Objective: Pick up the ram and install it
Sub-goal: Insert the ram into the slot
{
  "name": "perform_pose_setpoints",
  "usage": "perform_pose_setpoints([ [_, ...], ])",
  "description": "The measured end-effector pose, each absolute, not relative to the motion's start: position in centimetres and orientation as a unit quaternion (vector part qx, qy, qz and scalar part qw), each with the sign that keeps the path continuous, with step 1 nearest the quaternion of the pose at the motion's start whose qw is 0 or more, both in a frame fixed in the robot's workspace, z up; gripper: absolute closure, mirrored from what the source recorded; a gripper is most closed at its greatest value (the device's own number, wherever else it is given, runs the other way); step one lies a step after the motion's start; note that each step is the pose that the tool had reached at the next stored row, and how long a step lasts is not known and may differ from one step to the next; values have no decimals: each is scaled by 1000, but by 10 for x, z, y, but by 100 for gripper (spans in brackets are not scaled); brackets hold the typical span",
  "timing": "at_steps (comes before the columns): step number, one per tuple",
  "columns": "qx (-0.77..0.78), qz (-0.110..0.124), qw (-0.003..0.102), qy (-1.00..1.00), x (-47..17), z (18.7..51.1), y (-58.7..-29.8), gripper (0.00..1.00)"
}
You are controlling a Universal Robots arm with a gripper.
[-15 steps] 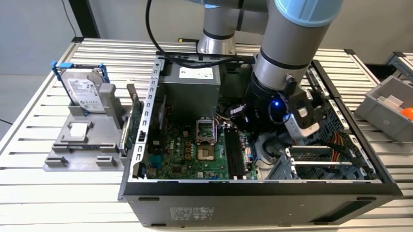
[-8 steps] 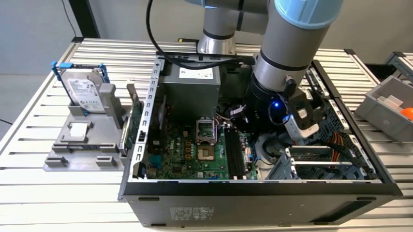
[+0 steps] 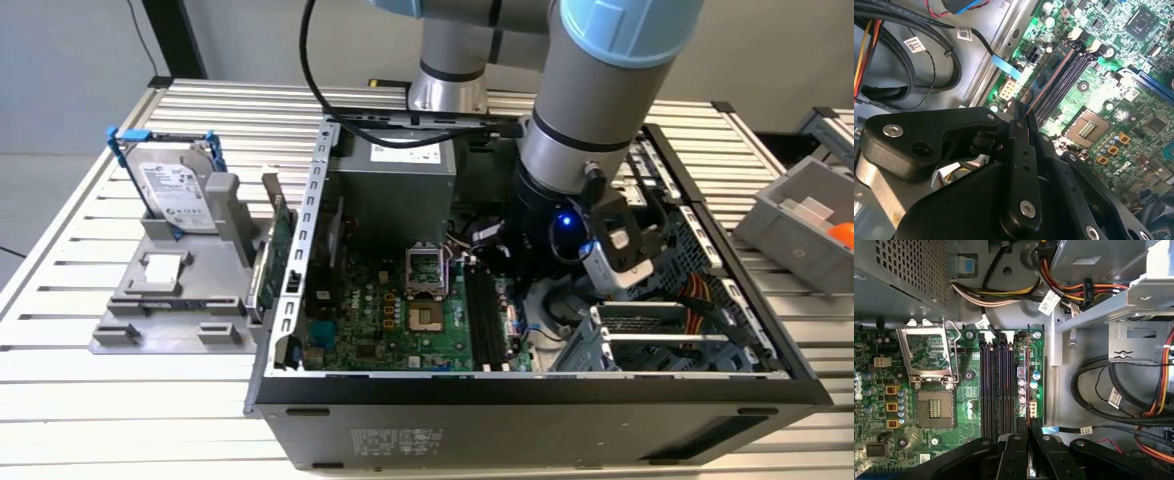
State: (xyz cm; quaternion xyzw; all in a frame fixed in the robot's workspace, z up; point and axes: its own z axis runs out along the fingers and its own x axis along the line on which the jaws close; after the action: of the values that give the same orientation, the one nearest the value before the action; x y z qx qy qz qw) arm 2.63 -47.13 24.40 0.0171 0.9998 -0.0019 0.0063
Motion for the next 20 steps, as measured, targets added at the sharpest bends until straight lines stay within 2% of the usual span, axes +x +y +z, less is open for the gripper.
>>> perform_pose_setpoints([
  [20,16,-5,6,1000,21,231,-472,100],
])
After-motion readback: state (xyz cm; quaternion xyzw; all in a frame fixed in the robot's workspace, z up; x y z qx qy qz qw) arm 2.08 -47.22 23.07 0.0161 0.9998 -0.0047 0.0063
